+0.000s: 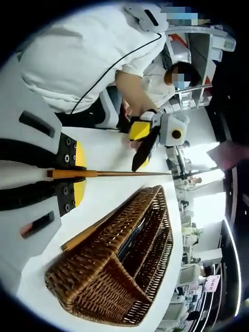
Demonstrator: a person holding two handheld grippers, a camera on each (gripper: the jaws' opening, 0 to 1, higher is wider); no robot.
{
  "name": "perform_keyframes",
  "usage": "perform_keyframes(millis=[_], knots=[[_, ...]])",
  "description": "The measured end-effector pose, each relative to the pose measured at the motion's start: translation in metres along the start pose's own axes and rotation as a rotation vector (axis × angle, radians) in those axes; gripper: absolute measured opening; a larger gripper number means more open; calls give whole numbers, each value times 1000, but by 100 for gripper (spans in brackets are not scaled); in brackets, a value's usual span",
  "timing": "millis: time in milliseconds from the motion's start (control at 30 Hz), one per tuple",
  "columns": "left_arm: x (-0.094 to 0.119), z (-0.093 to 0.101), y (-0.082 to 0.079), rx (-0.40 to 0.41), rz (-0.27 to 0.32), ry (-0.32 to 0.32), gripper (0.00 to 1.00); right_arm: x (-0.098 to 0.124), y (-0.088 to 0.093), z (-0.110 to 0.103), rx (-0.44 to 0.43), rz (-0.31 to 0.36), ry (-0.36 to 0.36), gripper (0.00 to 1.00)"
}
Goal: Arrange the knives, forks, and spoons in their matching storage slots by inserting each utensil handle-first until every utensil is classified and aligned in the correct compartment
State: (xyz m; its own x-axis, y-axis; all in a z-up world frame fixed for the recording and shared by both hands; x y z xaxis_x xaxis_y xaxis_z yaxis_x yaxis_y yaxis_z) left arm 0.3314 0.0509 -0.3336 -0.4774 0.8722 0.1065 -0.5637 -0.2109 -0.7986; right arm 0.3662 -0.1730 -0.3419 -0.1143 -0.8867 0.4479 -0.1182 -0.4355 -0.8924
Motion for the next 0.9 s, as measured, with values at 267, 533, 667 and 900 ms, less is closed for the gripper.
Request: perform_keyframes(millis=[267,533,667,900], knots=[[-6,0,-1,40,34,14,34,-1,-2,-5,-17,57,-19,5],[-14,-2,-1,108,83,40,32,-4,-7,-11,-29,154,-52,5],[-15,-1,-2,115,100,46,29,-7,-7,-12,-37,159,-60,5],[-17,0,-4,113,113,53,26,-11,-9,-12,-57,196,-72,5]])
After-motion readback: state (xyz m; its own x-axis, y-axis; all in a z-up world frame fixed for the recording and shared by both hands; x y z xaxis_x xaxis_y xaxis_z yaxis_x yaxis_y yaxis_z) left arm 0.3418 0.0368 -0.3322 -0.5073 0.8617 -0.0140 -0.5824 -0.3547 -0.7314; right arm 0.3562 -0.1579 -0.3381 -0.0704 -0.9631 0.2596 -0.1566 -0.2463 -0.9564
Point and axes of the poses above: the point that each gripper's makers call its tool centre point, and the gripper's own axes: x roughly backward along the fingers, z roughly to its right, y roughly out of its underside, the point moved 9 cm from there along x, roughly backward along the fingers, and after that the axes turned 8 degrees about x, right-handed, at the moved point
